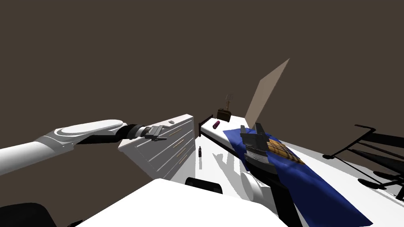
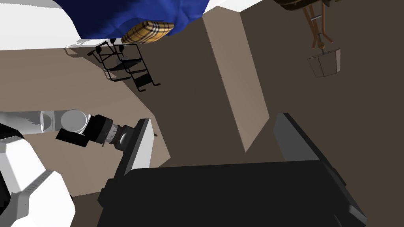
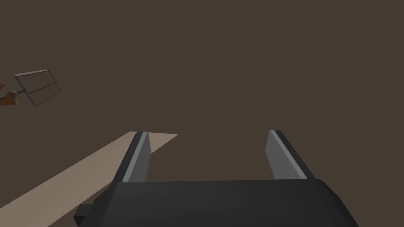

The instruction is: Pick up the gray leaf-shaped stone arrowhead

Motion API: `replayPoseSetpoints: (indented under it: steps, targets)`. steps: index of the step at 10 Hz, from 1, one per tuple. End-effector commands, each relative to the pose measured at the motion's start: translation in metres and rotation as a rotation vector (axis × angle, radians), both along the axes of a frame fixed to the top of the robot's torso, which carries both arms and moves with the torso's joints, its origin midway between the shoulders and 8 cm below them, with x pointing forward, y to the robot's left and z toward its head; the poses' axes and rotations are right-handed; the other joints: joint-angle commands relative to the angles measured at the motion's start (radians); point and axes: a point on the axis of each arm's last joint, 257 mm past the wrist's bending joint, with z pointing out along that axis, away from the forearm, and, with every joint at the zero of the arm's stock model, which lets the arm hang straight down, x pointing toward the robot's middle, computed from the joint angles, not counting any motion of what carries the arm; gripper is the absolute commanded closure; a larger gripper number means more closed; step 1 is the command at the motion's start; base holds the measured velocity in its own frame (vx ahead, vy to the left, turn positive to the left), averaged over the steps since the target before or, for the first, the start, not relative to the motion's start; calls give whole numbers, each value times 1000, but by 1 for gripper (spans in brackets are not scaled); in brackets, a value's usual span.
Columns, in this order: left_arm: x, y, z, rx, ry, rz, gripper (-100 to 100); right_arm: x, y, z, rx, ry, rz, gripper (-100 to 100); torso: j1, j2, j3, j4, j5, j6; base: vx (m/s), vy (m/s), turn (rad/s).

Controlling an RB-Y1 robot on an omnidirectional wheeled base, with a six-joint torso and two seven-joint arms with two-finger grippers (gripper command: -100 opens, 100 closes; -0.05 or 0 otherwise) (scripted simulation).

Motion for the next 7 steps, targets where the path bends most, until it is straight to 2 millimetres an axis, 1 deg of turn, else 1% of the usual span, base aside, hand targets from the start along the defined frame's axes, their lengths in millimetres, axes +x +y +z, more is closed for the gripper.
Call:
replayPoseSetpoints:
  steps: [1,2,3,4,5,6,7]
  targets:
    - [0,15,-7,99,4,-31,-100,0,0,0,0,0,0,0,0,0,0,0,0,0,40,-1,-172]
    - [1,14,-6,124,10,-49,-100,0,0,0,0,0,0,0,0,0,0,0,0,1,36,-1,-85]
    - [0,28,-13,202,16,-72,-100,0,0,0,0,0,0,0,0,0,0,0,0,0,56,-7,-141]
    - [2,27,-11,226,21,-89,-100,0,0,0,0,0,0,0,0,-1,-1,0,0,1,54,8,-81]
    - [0,42,-18,300,30,-112,-100,0,0,0,0,0,0,0,1,-1,-1,0,0,0,55,22,-158]
    - [2,40,-16,323,35,-128,-100,0,0,0,0,0,0,0,2,-2,-1,0,0,0,47,20,-70]
    - [0,56,-22,396,47,-153,-100,0,0,0,0,0,0,0,1,-1,-1,0,0,0,59,10,-120]
